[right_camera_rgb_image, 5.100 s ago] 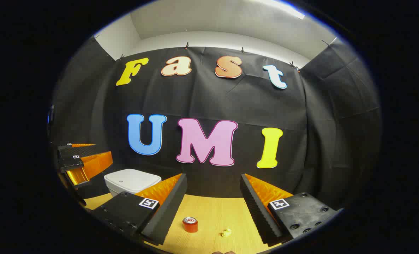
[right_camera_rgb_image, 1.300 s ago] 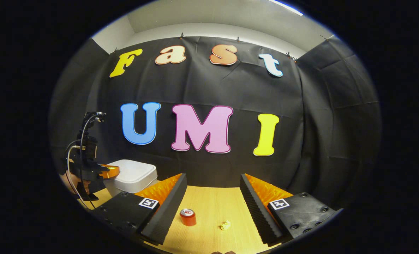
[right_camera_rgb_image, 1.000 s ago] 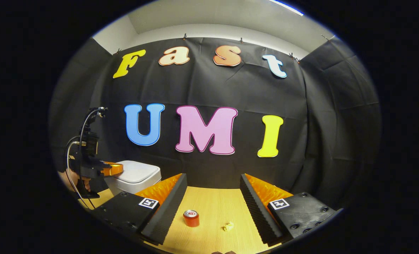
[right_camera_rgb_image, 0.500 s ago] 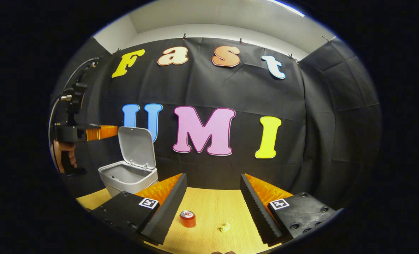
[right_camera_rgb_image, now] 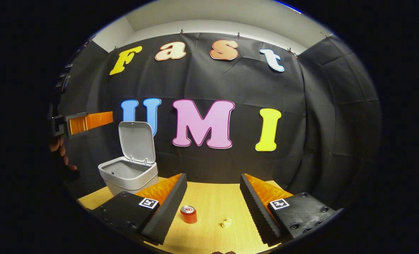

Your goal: Press the lid of the desktop garbage bin to open it, pick up the crumpled paper on the desktop and throw it into the bin, then pick up the pop can on the desktop and drop it into the bin, and finally close the garbage bin lid.

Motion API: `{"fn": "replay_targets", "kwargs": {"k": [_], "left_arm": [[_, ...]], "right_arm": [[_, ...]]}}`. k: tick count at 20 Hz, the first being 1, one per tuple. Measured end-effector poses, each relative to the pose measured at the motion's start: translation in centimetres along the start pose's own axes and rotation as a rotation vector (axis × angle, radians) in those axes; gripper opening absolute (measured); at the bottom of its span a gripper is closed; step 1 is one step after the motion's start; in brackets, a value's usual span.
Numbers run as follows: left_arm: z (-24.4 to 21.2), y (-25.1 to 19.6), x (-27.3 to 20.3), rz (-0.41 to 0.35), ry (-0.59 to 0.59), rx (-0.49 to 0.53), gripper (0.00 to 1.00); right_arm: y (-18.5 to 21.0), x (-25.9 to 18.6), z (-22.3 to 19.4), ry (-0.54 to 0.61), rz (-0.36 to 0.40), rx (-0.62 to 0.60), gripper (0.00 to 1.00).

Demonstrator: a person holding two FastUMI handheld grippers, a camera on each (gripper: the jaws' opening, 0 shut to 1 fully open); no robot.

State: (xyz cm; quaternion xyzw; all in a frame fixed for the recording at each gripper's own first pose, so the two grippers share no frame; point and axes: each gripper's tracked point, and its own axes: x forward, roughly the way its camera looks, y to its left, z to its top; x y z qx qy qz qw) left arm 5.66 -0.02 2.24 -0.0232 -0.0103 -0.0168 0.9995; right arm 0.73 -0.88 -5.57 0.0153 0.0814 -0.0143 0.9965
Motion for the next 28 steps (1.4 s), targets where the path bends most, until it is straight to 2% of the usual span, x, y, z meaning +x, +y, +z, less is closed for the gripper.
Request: {"fn": "replay_targets", "kwargs": {"k": [1, 5, 6, 7, 8, 10, 12, 16, 17, 21, 25, 28], "left_arm": [[-0.5, -0.4, -0.5, -0.005, 0.001, -0.009, 0.35], [-2.7, -0.5, -2.1, 0.018, 0.024, -0.024, 0.39], [-3.5, -0.6, -2.4, 0.019, 0.044, -0.047, 0.43], [-4.5, -0.8, -2.4, 0.022, 0.066, -0.069, 0.70], [-5.0, -0.7, -2.7, 0.031, 0.076, -0.084, 0.78], [-5.4, -0.3, -3.2, 0.050, 0.075, -0.095, 0.81], [-6.8, 0.1, -3.6, 0.077, 0.100, -0.054, 0.81], [-8.5, -1.2, -4.1, 0.043, 0.143, -0.025, 0.81], [-8.5, -1.7, -4.0, 0.033, 0.138, -0.024, 0.94], [-8.9, -2.7, -4.2, 0.013, 0.153, 0.004, 0.95], [-9.5, -3.6, -4.4, -0.004, 0.177, 0.017, 0.95], [-10.0, -3.9, -4.6, -0.005, 0.198, 0.039, 0.95]], "right_arm": [[0.0, 0.0, -0.2, 0.006, 0.000, 0.002, 0.98], [-0.3, 0.1, -1.0, 0.023, 0.003, -0.002, 0.98], [-0.4, 0.1, -1.3, 0.030, 0.002, -0.006, 0.98], [-0.5, 0.1, -1.7, 0.038, 0.001, -0.009, 0.98], [-0.5, 0.1, -2.0, 0.044, 0.001, -0.011, 0.98], [-0.6, 0.1, -2.5, 0.054, 0.004, -0.016, 0.98], [-0.9, 0.2, -3.0, 0.056, 0.005, -0.030, 0.98], [-1.6, 1.4, -4.8, 0.084, -0.003, -0.055, 0.98], [-1.8, 1.7, -5.3, 0.095, -0.003, -0.062, 0.98], [-2.1, 3.0, -7.7, 0.153, 0.016, -0.071, 0.98], [-3.2, 5.5, -12.9, 0.325, 0.024, -0.091, 0.98], [-3.7, 7.1, -17.9, 0.508, 0.054, -0.061, 0.98]]}}
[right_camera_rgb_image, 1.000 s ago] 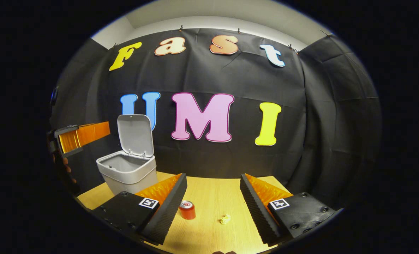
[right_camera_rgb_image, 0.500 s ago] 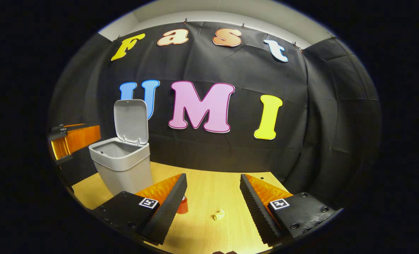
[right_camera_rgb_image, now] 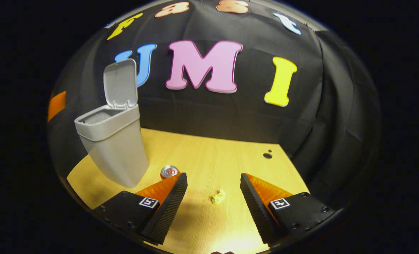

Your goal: Press the lid of the desktop garbage bin to open it, pick up the crumpled paper on the desktop and throw it into the bin, then pick up the pop can on the desktop and drop it into the bin, and finally close the garbage bin lid.

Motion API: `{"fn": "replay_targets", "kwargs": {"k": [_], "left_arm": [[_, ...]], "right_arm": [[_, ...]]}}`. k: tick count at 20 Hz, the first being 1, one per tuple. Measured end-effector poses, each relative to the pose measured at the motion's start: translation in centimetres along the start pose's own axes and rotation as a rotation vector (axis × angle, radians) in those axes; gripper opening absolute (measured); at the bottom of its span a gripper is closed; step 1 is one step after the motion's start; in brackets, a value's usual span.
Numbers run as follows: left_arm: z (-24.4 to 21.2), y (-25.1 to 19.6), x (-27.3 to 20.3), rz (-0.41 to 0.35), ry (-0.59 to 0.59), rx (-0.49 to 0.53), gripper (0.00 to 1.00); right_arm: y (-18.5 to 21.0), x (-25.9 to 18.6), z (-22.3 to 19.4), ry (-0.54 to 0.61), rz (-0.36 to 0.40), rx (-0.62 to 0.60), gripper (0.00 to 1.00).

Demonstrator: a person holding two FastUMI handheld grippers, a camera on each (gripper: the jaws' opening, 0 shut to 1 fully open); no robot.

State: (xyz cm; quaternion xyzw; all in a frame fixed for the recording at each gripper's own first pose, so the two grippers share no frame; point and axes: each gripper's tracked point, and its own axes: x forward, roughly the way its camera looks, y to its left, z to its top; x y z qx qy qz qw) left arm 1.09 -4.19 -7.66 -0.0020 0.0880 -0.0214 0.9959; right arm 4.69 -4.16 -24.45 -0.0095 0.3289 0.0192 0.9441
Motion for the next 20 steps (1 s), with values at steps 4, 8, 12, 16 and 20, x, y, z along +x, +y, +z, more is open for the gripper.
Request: {"fn": "replay_targets", "kwargs": {"k": [4, 8, 12, 16, 20], "left_arm": [[-0.9, 0.4, -0.2, 0.022, 0.033, -0.004, 0.95], [-1.6, 1.4, -0.6, 0.056, 0.062, -0.009, 0.95], [-2.6, 2.6, -1.2, 0.100, 0.105, 0.002, 0.95], [-4.4, 2.9, -1.3, 0.113, 0.163, -0.014, 0.95], [-5.3, 3.3, -1.4, 0.136, 0.196, -0.027, 0.95]], "right_arm": [[-0.7, 4.0, -4.9, 0.198, 0.031, 0.022, 0.98], [-1.6, 8.1, -8.7, 0.345, 0.038, -0.026, 0.99], [-1.3, 11.0, -10.7, 0.417, 0.074, -0.045, 0.99], [-1.6, 12.9, -12.2, 0.482, 0.065, -0.035, 0.99], [-1.8, 14.1, -13.3, 0.516, 0.066, -0.062, 0.99]]}}
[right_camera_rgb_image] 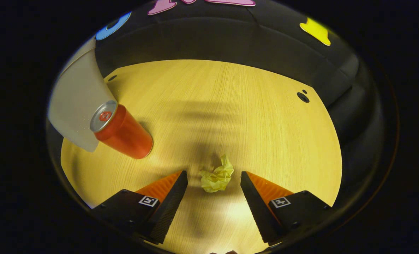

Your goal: Press the lid of the desktop garbage bin to open it, pick up the crumpled paper on the desktop and throw it into the bin, then pick up the pop can on the desktop and drop it into the bin, and finally close the garbage bin lid.

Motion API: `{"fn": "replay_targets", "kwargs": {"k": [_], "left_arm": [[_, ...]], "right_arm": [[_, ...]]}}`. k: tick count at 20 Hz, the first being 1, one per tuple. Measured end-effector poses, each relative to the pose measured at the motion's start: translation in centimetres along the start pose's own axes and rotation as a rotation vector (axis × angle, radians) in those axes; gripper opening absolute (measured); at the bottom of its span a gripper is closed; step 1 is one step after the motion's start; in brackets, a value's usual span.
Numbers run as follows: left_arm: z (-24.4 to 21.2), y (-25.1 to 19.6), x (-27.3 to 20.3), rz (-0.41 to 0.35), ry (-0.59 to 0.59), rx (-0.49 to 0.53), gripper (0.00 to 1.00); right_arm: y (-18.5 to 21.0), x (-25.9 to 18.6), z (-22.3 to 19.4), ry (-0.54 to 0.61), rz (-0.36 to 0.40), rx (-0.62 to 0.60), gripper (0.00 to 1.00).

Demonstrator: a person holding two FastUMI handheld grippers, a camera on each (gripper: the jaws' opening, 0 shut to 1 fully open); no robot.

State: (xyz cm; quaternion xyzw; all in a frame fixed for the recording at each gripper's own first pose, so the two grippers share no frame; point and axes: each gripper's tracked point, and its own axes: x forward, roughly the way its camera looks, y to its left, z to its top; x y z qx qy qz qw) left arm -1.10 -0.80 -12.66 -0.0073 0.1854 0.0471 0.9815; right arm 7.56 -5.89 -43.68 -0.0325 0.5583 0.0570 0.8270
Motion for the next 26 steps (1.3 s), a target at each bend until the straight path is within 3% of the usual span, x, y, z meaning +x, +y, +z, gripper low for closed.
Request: {"fn": "replay_targets", "kwargs": {"k": [2, 5, 9, 11, 13, 15, 16, 17, 19, 20, 21, 26], "left_arm": [[0.1, -0.1, 0.0, 0.005, 0.001, -0.004, 0.95], [0.5, -0.4, 0.2, 0.010, -0.009, 0.008, 0.95], [0.1, -0.5, 0.2, 0.029, 0.000, 0.016, 0.95], [0.0, -0.7, 0.2, 0.044, 0.009, 0.008, 0.95], [0.0, -0.8, 0.1, 0.063, 0.010, 0.007, 0.95], [-0.1, -1.1, 0.1, 0.076, 0.012, 0.001, 0.95], [-0.1, -1.2, 0.0, 0.085, 0.016, 0.001, 0.95], [-0.3, -1.2, -0.1, 0.095, 0.020, 0.003, 0.95], [-0.4, -1.2, -0.2, 0.110, 0.028, 0.004, 0.95], [-0.2, -1.3, -0.3, 0.106, 0.021, 0.003, 0.95], [-0.2, -1.6, -0.2, 0.094, 0.019, 0.002, 0.95], [-1.3, -1.4, 0.1, 0.049, 0.037, -0.026, 0.95]], "right_arm": [[0.5, 0.4, -0.9, 0.041, 0.028, 0.004, 0.98], [-0.1, 1.0, -0.9, 0.054, 0.018, 0.010, 0.74], [0.2, 1.4, -0.6, 0.050, 0.043, 0.037, 0.70], [0.3, 1.5, -0.9, 0.069, 0.060, 0.030, 0.57], [0.4, 1.7, -0.9, 0.057, 0.067, 0.020, 0.51], [0.4, 1.7, -0.9, 0.058, 0.077, 0.010, 0.46], [0.4, 1.8, -1.0, 0.068, 0.080, 0.016, 0.57], [0.4, 1.7, -1.2, 0.074, 0.084, 0.017, 0.43], [-0.2, 1.4, -1.0, 0.071, 0.074, 0.004, 0.43], [-0.2, 1.0, -0.9, 0.063, 0.071, -0.007, 0.29], [-0.3, 0.5, -0.6, 0.048, 0.066, -0.016, 0.43], [-0.6, -3.8, 3.8, -0.080, 0.027, -0.068, 0.43]]}}
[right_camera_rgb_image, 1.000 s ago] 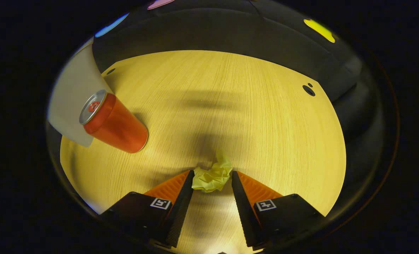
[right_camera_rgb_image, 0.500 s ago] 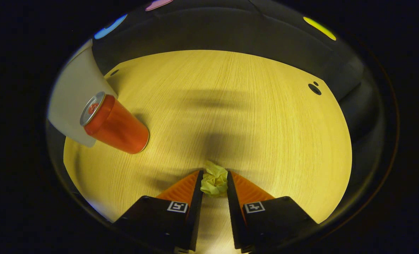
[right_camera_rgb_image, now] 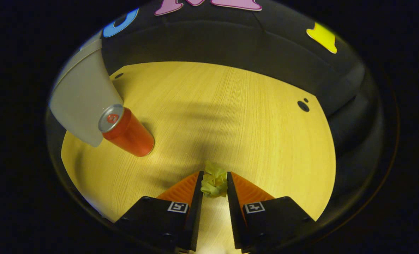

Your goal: Press the lid of the desktop garbage bin to open it, pick up the crumpled paper on the desktop and throw it into the bin, then pick up the pop can on the desktop and drop it into the bin, and finally close the garbage bin lid.

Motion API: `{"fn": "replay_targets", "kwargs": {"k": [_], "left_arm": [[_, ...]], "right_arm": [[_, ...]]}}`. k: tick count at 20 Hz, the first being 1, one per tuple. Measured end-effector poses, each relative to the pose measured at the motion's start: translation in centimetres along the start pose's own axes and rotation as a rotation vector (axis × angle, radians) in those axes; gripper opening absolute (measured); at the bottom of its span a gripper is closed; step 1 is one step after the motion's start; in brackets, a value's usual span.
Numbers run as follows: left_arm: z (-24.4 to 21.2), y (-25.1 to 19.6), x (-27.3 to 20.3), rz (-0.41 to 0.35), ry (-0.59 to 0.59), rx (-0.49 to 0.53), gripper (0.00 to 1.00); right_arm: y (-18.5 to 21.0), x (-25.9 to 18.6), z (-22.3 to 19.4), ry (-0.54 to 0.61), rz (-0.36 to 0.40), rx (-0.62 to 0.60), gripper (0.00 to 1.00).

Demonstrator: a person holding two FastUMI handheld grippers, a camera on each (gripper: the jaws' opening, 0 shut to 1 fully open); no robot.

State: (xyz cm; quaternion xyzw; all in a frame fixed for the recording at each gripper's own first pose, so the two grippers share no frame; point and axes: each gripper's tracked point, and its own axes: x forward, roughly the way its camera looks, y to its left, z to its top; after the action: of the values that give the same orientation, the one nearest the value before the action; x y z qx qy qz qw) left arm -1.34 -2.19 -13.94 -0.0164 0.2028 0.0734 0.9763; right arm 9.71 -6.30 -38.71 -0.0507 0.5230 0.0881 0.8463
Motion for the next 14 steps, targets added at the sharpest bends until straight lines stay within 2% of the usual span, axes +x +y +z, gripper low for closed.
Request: {"fn": "replay_targets", "kwargs": {"k": [2, 6, 9, 14], "left_arm": [[-0.3, -0.2, 0.2, -0.023, 0.002, -0.014, 0.95], [-0.6, 0.2, 0.3, -0.054, -0.004, -0.009, 0.95], [-0.5, 0.7, 0.1, -0.067, -0.016, -0.032, 0.95], [-0.9, 2.2, -0.1, -0.062, -0.012, -0.060, 0.95]], "right_arm": [[0.2, -2.5, 3.2, -0.085, -0.004, 0.010, 0.43], [2.3, -8.8, 10.4, -0.251, 0.036, 0.043, 0.42], [4.7, -13.3, 15.8, -0.354, 0.064, -0.012, 0.42], [11.9, -20.8, 24.6, -0.560, 0.161, -0.166, 0.42]]}}
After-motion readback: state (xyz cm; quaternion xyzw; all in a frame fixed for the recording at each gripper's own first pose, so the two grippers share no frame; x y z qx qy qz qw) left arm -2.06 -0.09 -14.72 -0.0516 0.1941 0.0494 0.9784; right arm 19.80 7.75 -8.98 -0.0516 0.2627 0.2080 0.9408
